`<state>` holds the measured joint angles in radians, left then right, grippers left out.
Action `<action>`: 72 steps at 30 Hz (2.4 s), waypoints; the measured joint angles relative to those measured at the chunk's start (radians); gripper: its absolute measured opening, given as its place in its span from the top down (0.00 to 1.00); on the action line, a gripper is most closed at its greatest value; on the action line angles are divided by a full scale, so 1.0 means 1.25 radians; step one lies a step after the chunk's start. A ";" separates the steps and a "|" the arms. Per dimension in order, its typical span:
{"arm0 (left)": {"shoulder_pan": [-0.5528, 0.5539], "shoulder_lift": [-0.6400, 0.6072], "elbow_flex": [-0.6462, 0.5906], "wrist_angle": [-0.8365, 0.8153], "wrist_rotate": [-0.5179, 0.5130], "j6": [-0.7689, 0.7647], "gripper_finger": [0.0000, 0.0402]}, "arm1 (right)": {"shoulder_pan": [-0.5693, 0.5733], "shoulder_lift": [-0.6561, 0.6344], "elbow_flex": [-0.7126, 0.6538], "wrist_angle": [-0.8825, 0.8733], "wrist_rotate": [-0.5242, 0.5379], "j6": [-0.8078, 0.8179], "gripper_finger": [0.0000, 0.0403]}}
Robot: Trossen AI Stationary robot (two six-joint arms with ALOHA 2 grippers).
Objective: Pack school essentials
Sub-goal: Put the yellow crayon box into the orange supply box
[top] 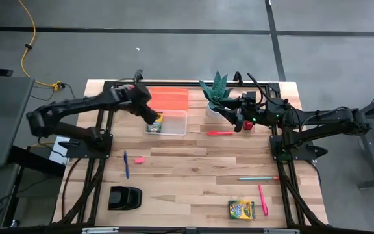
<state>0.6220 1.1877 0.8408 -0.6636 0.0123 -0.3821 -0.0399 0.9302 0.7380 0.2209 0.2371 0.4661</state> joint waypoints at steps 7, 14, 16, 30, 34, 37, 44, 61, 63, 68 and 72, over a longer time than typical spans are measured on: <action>-0.063 -0.283 -0.009 0.306 0.076 0.088 1.00 | 0.002 0.000 0.000 0.000 -0.001 -0.040 0.40; -0.189 -0.498 -0.133 0.593 0.088 0.080 1.00 | 0.006 0.000 0.000 0.004 -0.005 -0.085 0.40; -0.220 -0.534 -0.166 0.629 0.088 0.080 1.00 | 0.006 0.000 0.000 0.009 -0.006 -0.101 0.40; -0.255 -0.568 -0.188 0.629 0.068 0.143 1.00 | 0.006 0.000 0.000 0.010 -0.045 -0.129 0.40; -0.255 -0.556 -0.188 0.627 0.068 0.141 1.00 | 0.006 0.000 0.000 0.003 -0.046 -0.126 0.40; -0.255 -0.550 -0.188 0.627 0.070 0.141 1.00 | 0.006 0.000 0.000 0.003 -0.047 -0.110 0.40; -0.255 -0.549 -0.188 0.627 0.066 0.141 1.00 | 0.058 0.018 0.044 -0.203 -0.148 0.015 0.40; -0.255 -0.548 -0.188 0.609 0.048 0.138 1.00 | 0.517 0.314 0.107 -0.606 -0.360 0.275 0.40; -0.255 -0.547 -0.188 0.608 0.044 0.136 1.00 | 0.546 0.360 0.104 -0.571 -0.365 0.288 0.40; -0.255 -0.547 -0.188 0.606 0.044 0.119 1.00 | 0.596 0.471 0.104 -0.507 -0.378 0.325 0.40; -0.255 -0.547 -0.188 0.606 0.037 0.119 1.00 | 0.610 0.535 0.104 -0.513 -0.378 0.341 0.40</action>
<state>0.3031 0.5041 0.6056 0.0939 0.0588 -0.2328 0.7230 1.5991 0.8680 -0.4206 -0.2360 0.8924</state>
